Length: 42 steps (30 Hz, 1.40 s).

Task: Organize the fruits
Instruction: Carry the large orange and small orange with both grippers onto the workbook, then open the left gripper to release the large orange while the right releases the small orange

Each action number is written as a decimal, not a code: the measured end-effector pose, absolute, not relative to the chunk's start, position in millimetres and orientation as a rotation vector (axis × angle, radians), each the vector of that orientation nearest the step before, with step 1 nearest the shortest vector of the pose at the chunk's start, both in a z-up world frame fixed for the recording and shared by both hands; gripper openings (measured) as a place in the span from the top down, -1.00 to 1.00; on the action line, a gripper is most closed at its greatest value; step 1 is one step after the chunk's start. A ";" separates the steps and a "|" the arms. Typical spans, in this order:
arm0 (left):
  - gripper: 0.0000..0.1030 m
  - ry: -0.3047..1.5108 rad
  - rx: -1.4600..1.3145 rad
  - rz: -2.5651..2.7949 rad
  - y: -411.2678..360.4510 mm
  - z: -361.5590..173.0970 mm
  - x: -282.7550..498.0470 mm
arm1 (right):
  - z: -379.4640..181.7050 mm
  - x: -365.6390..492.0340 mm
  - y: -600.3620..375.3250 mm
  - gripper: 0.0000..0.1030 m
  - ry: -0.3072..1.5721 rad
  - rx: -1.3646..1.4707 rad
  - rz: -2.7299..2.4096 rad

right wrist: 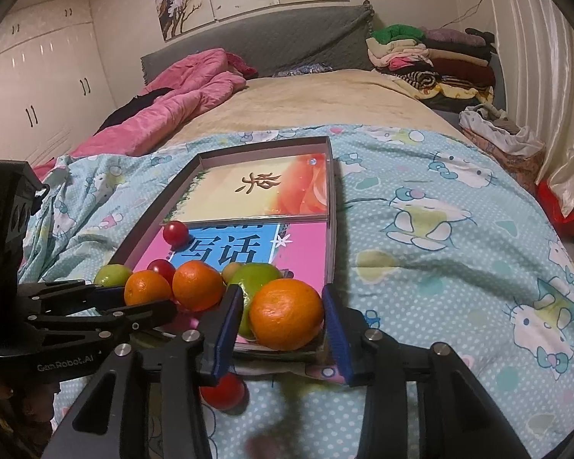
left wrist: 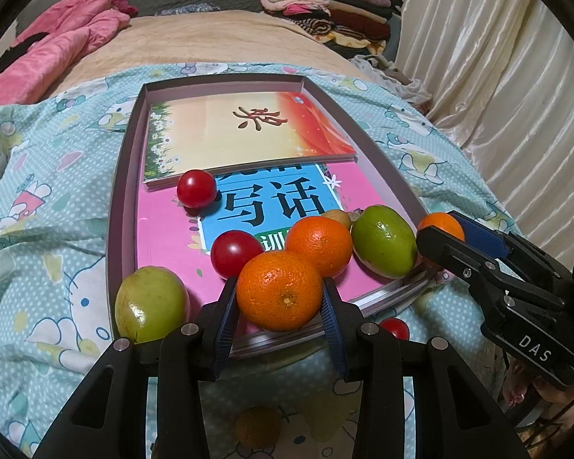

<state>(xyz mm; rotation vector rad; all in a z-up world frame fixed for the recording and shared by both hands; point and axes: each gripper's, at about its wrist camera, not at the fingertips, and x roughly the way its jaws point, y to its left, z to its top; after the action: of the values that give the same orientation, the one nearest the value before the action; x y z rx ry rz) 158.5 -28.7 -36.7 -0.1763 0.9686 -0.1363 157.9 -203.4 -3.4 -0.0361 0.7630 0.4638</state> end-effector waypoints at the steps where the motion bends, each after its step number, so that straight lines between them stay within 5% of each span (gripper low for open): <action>1: 0.18 0.969 -0.176 -0.136 -28.7 -36.8 158.4 | -3.4 158.0 -203.5 0.07 0.762 -0.040 0.460; 24: 0.13 0.975 -0.189 -0.124 -25.4 -34.8 157.6 | -1.4 154.5 -204.5 0.26 0.763 -0.054 0.468; 42: -0.09 0.959 -0.190 -0.144 -29.7 -31.2 156.3 | -9.7 153.5 -191.5 0.26 0.790 -0.069 0.521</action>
<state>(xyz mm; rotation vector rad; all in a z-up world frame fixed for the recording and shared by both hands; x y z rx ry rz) 156.3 -29.7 -31.2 -0.1903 0.9591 -0.1437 153.5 -191.5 -9.7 -0.0687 0.7903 0.5214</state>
